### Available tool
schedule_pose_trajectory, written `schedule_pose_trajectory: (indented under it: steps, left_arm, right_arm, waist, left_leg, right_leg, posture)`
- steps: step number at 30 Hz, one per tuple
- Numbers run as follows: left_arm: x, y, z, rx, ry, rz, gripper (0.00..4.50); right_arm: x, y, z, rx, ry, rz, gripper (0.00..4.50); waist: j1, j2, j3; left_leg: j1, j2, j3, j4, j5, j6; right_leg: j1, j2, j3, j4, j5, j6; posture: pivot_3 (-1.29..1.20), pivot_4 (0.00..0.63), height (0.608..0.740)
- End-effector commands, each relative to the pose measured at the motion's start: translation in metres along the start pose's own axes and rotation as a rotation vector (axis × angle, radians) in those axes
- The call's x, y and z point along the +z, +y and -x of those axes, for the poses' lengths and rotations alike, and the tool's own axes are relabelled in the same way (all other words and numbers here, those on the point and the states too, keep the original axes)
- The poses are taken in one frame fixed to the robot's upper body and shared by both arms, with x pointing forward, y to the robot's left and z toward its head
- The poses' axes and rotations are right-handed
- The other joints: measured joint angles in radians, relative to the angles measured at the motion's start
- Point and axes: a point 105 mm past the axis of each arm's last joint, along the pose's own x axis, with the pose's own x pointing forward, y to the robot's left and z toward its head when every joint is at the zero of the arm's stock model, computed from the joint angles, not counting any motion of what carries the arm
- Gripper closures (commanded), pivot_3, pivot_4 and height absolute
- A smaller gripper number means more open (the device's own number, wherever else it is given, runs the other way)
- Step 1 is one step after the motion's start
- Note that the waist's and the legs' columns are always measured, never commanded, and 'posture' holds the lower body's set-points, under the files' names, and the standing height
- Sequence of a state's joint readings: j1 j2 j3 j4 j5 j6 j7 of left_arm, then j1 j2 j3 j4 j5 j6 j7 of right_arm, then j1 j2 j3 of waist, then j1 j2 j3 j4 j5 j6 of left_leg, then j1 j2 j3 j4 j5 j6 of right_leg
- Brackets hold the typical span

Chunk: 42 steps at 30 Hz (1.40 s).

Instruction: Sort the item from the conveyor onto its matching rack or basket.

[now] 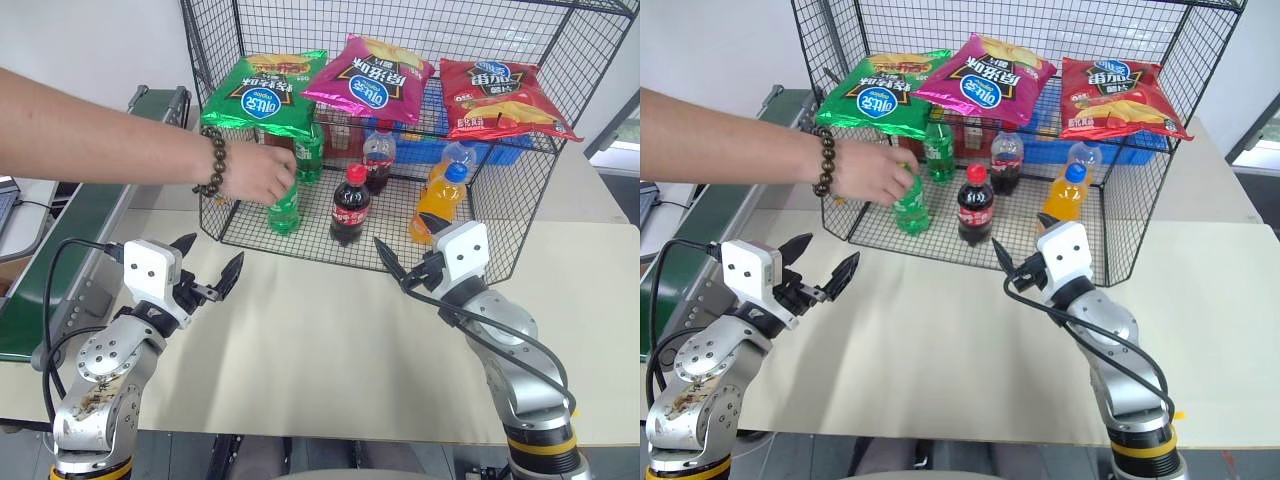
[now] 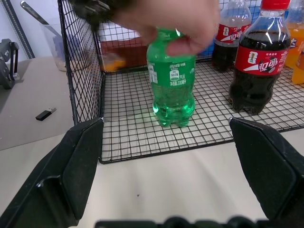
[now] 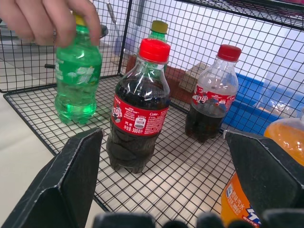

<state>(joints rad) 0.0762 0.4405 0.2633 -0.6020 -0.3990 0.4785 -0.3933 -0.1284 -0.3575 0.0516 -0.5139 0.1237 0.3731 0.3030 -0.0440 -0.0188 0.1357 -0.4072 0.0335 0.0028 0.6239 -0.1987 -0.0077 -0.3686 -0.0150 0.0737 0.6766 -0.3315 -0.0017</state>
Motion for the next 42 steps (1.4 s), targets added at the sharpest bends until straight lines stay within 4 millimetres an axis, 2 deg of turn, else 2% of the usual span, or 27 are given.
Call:
schedule_pose_trajectory:
  steps: [1, 13, 22, 26, 33, 39, 42]
  left_arm:
    - [0.013, 0.002, 0.002, 0.004, -0.050, -0.024, 0.00]
    - [0.007, 0.007, 0.019, 0.073, -0.022, 0.003, 0.00]
    - [0.007, 0.028, 0.027, 0.179, -0.029, 0.023, 0.00]
    - [0.007, 0.039, 0.030, 0.225, -0.036, 0.083, 0.00]
    - [0.009, 0.040, 0.029, 0.217, -0.037, 0.075, 0.00]
    - [0.012, 0.058, 0.041, 0.317, -0.039, 0.058, 0.00]
    - [0.018, 0.077, 0.051, 0.398, -0.056, 0.041, 0.00]
  right_arm:
    - [0.016, -0.001, 0.000, -0.004, -0.062, 0.023, 0.03]
    - [0.017, 0.009, -0.003, 0.090, -0.072, 0.015, 0.03]
    - [0.018, 0.016, -0.015, 0.140, -0.095, 0.006, 0.03]
    - [0.018, 0.016, -0.017, 0.143, -0.100, 0.008, 0.03]
    - [0.019, 0.018, -0.016, 0.145, -0.101, 0.009, 0.03]
    - [0.031, 0.025, -0.020, 0.263, -0.124, -0.003, 0.03]
    - [0.050, 0.031, -0.030, 0.388, -0.152, -0.058, 0.03]
  waist:
    - [0.000, 0.000, 0.000]
    - [-0.001, 0.000, 0.000]
    - [0.000, 0.000, 0.000]
    - [0.000, 0.000, 0.000]
    - [-0.001, 0.000, 0.000]
    - [-0.003, 0.000, 0.000]
    - [-0.004, 0.000, 0.000]
  left_leg:
    - [0.000, 0.000, 0.000, 0.000, 0.000, 0.000]
    - [0.000, 0.000, 0.000, 0.000, 0.000, 0.000]
    - [0.000, 0.000, -0.001, 0.000, 0.000, 0.000]
    - [0.000, 0.000, 0.000, 0.000, 0.000, 0.000]
    - [0.000, 0.000, 0.000, 0.000, 0.000, 0.000]
    - [0.000, 0.001, 0.000, 0.000, 0.000, 0.000]
    - [0.001, 0.001, 0.000, 0.000, 0.000, 0.000]
  right_leg:
    - [0.000, 0.000, 0.000, 0.000, 0.000, 0.000]
    - [0.000, 0.000, 0.000, 0.000, 0.000, 0.000]
    - [0.000, 0.000, 0.000, 0.000, 0.000, 0.000]
    - [0.000, 0.000, 0.000, -0.001, 0.000, 0.000]
    - [0.000, 0.000, 0.000, -0.001, 0.000, 0.000]
    - [0.000, 0.000, 0.000, -0.001, 0.000, 0.000]
    - [0.000, 0.000, 0.000, 0.000, 0.000, 0.000]
  posture:
    - [0.00, 0.150, 0.740]
    - [0.00, 0.150, 0.740]
    - [0.00, 0.150, 0.740]
    - [0.00, 0.150, 0.740]
    - [0.00, 0.150, 0.740]
    - [0.00, 0.150, 0.740]
    - [0.00, 0.150, 0.740]
